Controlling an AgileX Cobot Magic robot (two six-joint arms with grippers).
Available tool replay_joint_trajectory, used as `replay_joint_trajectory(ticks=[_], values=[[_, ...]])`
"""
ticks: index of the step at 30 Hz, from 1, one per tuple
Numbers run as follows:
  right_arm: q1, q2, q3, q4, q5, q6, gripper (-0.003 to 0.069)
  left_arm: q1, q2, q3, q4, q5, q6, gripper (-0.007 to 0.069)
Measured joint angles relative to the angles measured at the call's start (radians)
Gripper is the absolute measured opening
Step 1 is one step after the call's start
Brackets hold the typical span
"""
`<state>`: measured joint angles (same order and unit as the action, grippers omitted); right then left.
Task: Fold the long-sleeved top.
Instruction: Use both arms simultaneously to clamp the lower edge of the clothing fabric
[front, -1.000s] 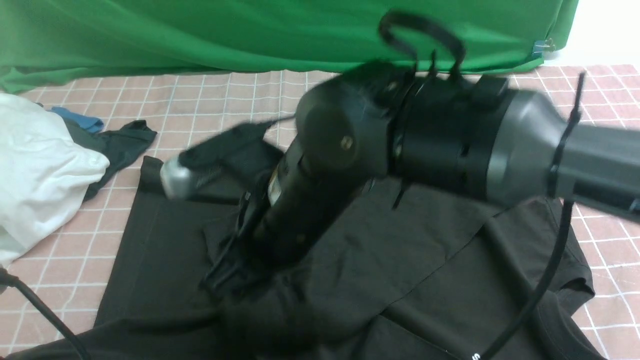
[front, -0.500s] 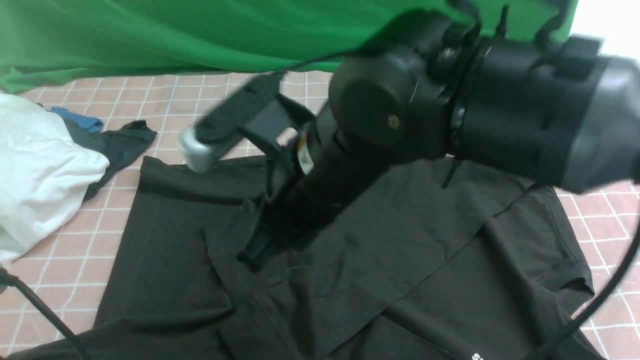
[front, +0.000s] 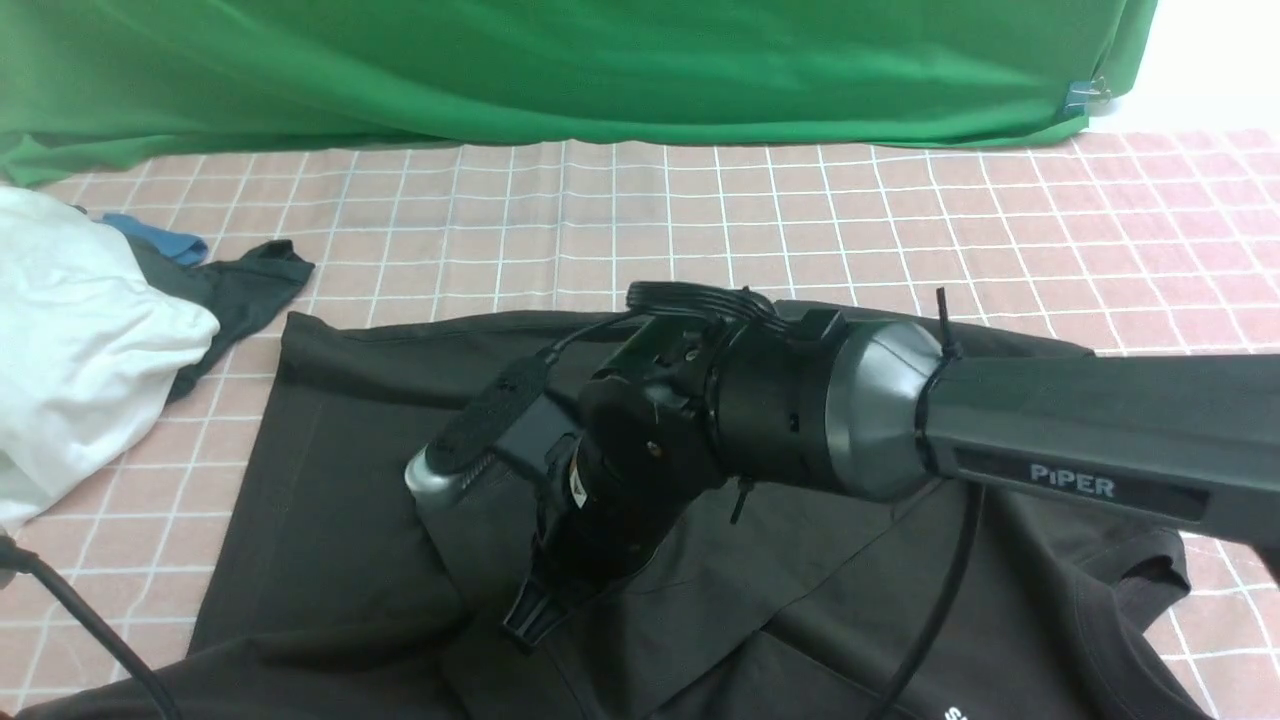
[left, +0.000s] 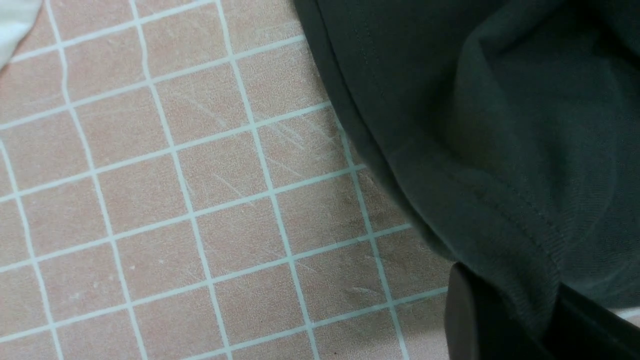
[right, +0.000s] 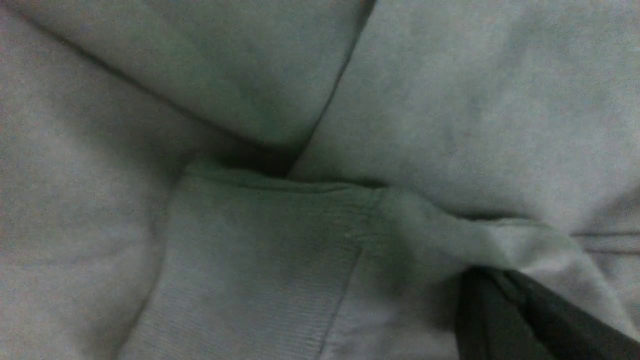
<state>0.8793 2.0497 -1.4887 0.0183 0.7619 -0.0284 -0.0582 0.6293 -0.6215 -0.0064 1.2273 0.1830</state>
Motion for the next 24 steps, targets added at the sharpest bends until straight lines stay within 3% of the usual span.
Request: replay_joint_trajectory(ticks=[7, 12, 15, 17, 21, 22, 24], values=[[-0.004, -0.215, 0.056, -0.018, 0.138, 0.013, 0.0054, 0.000, 0.000, 0.000, -0.005, 0.000, -0.002, 0.0038], [0.048, -0.490, 0.272, -0.026, 0.218, 0.035, 0.0055, 0.000, 0.000, 0.000, -0.015, 0.000, -0.002, 0.0038], [0.104, -0.666, 0.462, -0.024, 0.295, -0.024, 0.0081, 0.000, 0.000, 0.000, -0.033, -0.001, -0.001, 0.0038], [0.130, -0.734, 0.570, -0.025, 0.348, -0.091, 0.0133, 0.000, 0.000, 0.000, -0.043, -0.010, -0.001, 0.0038], [0.167, -0.781, 0.727, -0.041, 0.405, -0.161, 0.0325, 0.000, 0.000, 0.000, -0.046, -0.019, -0.001, 0.0038], [0.174, -0.786, 0.791, -0.058, 0.403, -0.180, 0.0430, 0.000, 0.000, 0.000, -0.046, -0.019, -0.001, 0.0038], [0.179, -0.787, 0.874, -0.078, 0.359, -0.214, 0.0544, 0.000, 0.000, 0.000, -0.048, -0.019, -0.001, 0.0038]])
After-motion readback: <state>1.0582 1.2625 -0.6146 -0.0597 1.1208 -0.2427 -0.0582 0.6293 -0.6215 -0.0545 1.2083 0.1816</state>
